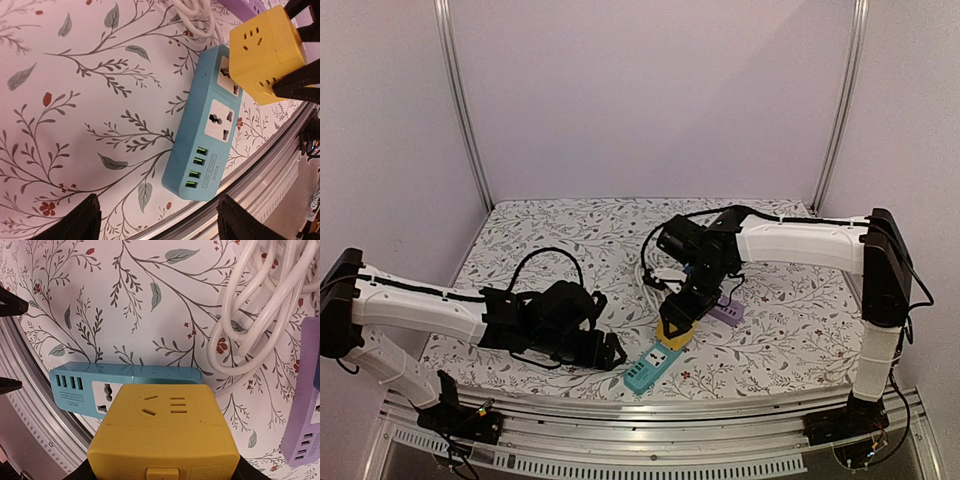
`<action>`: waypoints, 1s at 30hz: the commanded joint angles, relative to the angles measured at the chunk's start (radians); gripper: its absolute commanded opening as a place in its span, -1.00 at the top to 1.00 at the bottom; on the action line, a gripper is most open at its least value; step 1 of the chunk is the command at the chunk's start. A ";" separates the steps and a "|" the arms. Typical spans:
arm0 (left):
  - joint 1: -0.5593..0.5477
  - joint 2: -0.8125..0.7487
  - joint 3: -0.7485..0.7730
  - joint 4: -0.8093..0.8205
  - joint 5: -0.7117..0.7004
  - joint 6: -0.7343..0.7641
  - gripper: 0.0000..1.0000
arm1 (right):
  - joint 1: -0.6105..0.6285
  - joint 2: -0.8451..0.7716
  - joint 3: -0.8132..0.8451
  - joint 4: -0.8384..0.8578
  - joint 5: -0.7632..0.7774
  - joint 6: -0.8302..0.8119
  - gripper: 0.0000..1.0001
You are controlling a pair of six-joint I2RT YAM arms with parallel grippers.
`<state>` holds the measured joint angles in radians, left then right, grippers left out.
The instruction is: Insert the plug
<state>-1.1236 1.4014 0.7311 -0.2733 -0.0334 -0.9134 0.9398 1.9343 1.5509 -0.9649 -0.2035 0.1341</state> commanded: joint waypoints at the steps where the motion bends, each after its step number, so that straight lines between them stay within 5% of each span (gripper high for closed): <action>1: -0.005 0.026 -0.006 0.016 0.004 0.002 -0.59 | 0.011 -0.014 -0.005 -0.023 0.011 0.014 1.00; 30: -0.005 0.035 -0.003 0.025 0.003 -0.014 -0.54 | 0.087 0.035 -0.058 -0.010 0.169 0.070 1.00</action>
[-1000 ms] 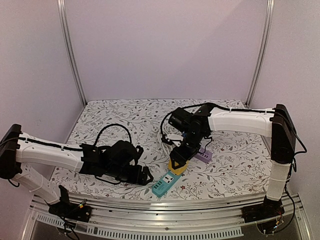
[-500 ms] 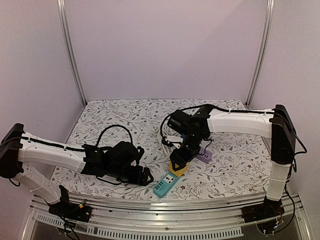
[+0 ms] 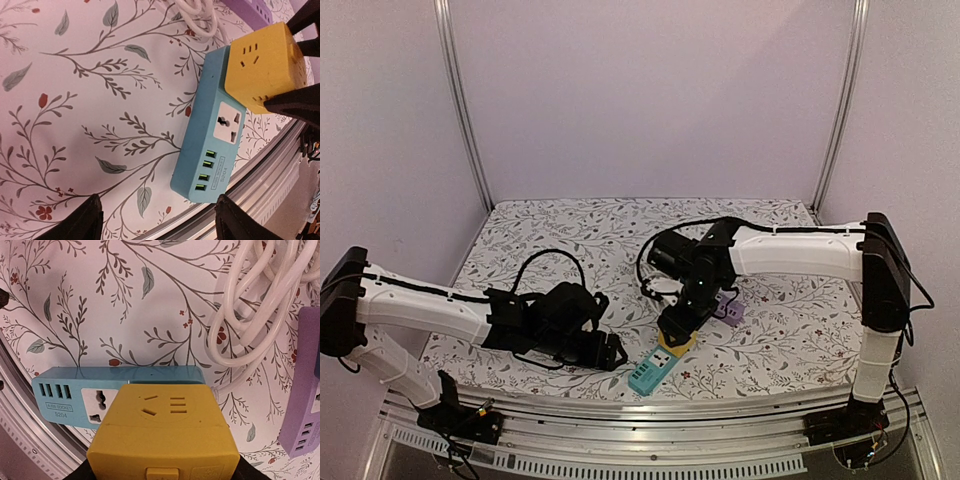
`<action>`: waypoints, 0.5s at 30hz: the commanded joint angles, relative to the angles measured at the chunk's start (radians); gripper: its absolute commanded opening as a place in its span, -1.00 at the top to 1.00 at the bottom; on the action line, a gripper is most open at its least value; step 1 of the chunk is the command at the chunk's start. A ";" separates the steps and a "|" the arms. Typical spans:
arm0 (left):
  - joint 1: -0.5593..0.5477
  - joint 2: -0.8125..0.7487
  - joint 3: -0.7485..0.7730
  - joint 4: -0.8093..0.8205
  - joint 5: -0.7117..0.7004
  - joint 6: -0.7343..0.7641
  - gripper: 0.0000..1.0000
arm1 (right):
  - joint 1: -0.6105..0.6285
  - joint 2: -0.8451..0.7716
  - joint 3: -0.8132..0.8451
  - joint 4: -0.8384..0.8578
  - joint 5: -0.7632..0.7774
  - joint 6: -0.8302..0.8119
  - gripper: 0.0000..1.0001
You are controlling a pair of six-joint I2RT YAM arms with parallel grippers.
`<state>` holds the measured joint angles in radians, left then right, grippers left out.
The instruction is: Insert the plug
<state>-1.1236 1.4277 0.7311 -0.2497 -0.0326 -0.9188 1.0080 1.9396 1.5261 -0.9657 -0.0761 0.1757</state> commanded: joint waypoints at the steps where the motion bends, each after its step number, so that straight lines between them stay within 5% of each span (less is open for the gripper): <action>1: -0.006 0.007 -0.001 -0.006 0.001 -0.009 -0.54 | 0.026 0.031 -0.033 -0.012 0.049 0.027 1.00; 15: -0.005 -0.030 0.079 -0.147 -0.043 0.013 -0.56 | 0.045 0.074 -0.082 0.014 0.056 0.024 1.00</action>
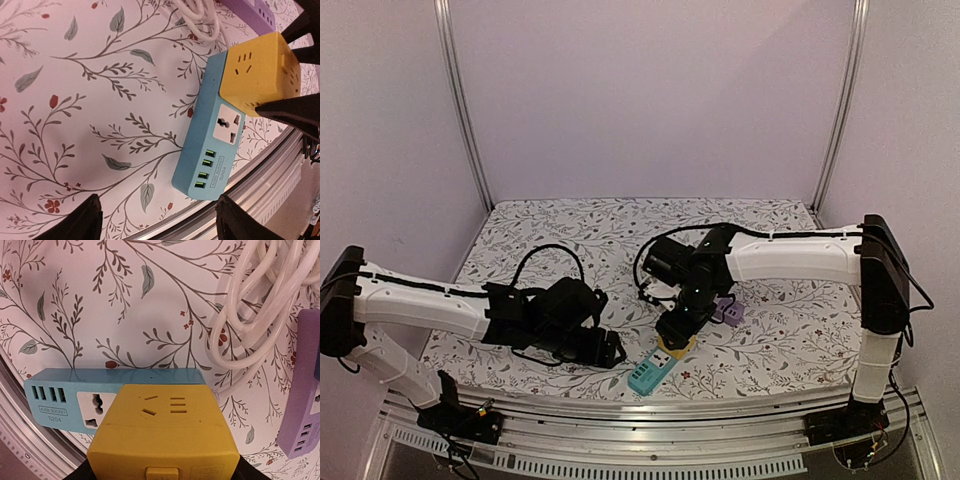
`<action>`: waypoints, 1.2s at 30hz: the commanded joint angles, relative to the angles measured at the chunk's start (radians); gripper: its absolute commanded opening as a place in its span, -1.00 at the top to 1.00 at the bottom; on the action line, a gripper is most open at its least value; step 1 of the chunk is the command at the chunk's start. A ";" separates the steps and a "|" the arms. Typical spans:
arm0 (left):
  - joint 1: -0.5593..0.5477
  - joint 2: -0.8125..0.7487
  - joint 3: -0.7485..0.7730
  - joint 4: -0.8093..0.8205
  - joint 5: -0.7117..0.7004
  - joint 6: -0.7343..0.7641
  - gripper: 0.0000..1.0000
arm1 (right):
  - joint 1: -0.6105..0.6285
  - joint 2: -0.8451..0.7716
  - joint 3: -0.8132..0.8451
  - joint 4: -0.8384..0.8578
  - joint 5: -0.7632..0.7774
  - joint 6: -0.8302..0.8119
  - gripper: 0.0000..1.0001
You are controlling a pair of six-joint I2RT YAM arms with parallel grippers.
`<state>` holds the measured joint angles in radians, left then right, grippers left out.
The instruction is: Insert the plug
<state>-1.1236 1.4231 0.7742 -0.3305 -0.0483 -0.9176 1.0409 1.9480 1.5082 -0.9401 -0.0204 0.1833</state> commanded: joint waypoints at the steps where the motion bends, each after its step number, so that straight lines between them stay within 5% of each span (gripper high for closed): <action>1: -0.005 -0.030 0.040 -0.076 -0.029 0.012 -0.56 | 0.012 0.070 -0.073 -0.003 0.000 0.018 1.00; 5: -0.005 -0.062 0.057 -0.134 -0.058 0.014 -0.71 | 0.012 0.074 -0.127 0.057 -0.008 0.029 1.00; 7: -0.005 -0.110 0.075 -0.212 -0.117 0.016 -0.98 | 0.012 0.085 -0.183 0.097 0.000 0.040 1.00; 16: 0.013 -0.193 0.141 -0.366 -0.191 0.004 -0.99 | 0.012 0.122 -0.301 0.253 -0.015 0.072 1.00; 24: 0.039 -0.195 0.201 -0.425 -0.237 0.019 -0.99 | 0.034 0.163 -0.250 0.160 0.178 0.059 1.00; 36: 0.098 -0.211 0.226 -0.446 -0.228 0.073 -0.99 | 0.053 0.205 -0.228 0.152 0.182 0.123 1.00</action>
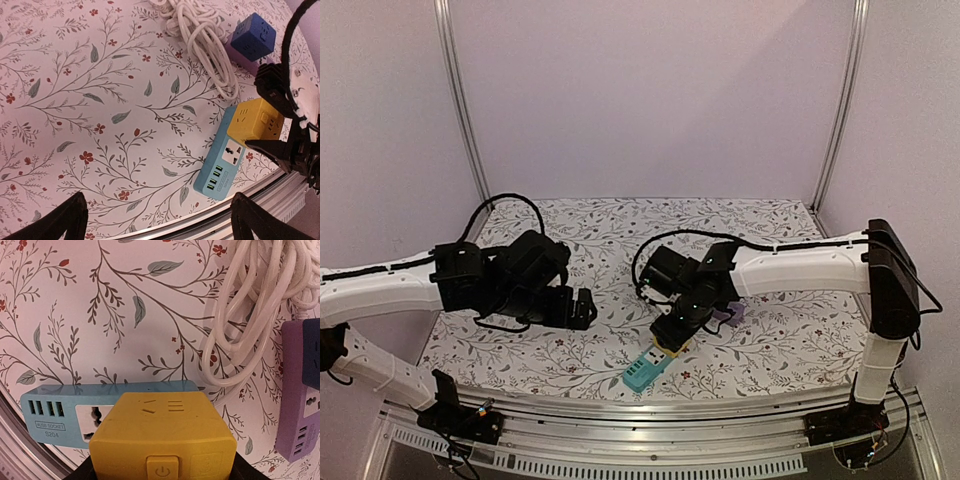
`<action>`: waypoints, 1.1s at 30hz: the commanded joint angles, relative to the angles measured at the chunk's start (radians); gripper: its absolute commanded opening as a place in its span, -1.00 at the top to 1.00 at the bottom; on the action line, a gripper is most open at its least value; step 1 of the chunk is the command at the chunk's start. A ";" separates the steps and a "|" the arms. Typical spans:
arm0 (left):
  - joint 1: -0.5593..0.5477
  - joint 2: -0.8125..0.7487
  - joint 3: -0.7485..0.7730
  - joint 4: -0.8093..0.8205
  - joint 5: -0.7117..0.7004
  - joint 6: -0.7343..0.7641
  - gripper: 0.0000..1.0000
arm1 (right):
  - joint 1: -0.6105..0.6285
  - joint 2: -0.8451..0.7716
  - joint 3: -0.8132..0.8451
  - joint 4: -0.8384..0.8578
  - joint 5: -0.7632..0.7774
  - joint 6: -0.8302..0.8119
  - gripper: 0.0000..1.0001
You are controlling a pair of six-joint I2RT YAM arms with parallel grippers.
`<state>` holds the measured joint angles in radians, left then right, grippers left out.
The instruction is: Insert the plug
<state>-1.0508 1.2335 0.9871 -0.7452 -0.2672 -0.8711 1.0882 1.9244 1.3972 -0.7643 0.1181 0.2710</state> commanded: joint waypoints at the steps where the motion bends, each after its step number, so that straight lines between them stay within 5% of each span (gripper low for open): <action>1: 0.028 -0.023 0.013 -0.033 -0.008 0.028 -0.99 | 0.007 0.227 -0.118 -0.021 0.039 0.041 1.00; 3: 0.033 -0.026 0.015 -0.035 -0.007 0.032 -0.99 | 0.006 0.221 -0.119 -0.018 0.035 0.047 0.91; 6: 0.038 -0.031 0.016 -0.038 -0.009 0.035 -0.99 | 0.007 0.196 -0.112 -0.018 0.054 0.056 0.52; 14: 0.051 -0.040 0.019 -0.042 -0.002 0.044 -0.99 | 0.007 0.116 0.001 -0.081 0.142 0.039 -0.92; 33: 0.137 -0.003 0.185 -0.170 -0.021 0.151 -0.99 | 0.006 0.033 0.529 -0.271 0.346 -0.026 -0.98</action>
<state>-0.9504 1.2083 1.1233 -0.8555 -0.2714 -0.7670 1.0958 2.0003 1.8603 -0.9886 0.3878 0.2680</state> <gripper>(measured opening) 0.995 0.989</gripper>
